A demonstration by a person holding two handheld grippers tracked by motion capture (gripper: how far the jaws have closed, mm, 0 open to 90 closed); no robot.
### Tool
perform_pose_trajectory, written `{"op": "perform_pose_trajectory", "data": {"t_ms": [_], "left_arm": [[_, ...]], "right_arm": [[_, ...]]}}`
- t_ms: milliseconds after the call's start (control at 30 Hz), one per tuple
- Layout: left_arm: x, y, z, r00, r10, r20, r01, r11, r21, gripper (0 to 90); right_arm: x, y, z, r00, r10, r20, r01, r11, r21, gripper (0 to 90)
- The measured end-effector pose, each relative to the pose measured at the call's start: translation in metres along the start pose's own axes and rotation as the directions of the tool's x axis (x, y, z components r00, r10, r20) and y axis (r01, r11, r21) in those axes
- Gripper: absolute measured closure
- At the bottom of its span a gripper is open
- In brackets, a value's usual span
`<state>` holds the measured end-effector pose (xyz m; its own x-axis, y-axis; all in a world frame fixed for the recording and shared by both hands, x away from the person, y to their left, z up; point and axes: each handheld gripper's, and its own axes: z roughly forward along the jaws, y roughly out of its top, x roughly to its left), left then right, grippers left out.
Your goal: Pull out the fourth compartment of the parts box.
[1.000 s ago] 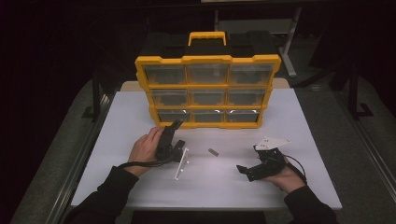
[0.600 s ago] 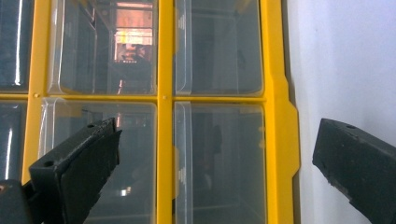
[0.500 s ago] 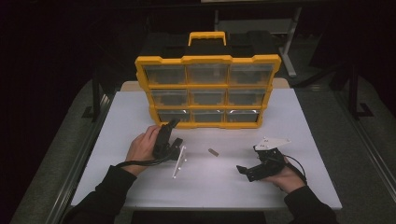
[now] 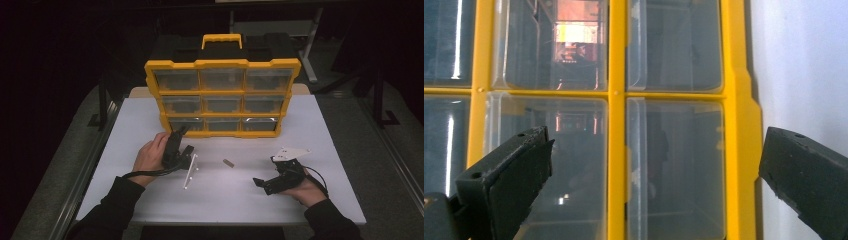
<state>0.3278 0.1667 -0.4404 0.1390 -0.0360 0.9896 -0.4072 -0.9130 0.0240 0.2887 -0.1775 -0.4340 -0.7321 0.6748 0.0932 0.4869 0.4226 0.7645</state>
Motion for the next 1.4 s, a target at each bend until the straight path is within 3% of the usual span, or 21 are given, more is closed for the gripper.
{"op": "perform_pose_trajectory", "data": {"t_ms": [900,1400], "left_arm": [[0.018,-0.005,0.006,0.9996,-0.009,-0.027,0.009,0.9998,0.015,0.2],[0.035,-0.01,0.008,0.9982,-0.002,-0.059,0.003,0.9998,0.022,0.2]], "right_arm": [[0.0,0.0,-0.001,1.0,0.003,0.002,-0.003,0.9999,-0.014,0.0],[0.0,0.0,-0.002,1.0,0.002,0.001,-0.002,0.9999,-0.013,0.0]]}}
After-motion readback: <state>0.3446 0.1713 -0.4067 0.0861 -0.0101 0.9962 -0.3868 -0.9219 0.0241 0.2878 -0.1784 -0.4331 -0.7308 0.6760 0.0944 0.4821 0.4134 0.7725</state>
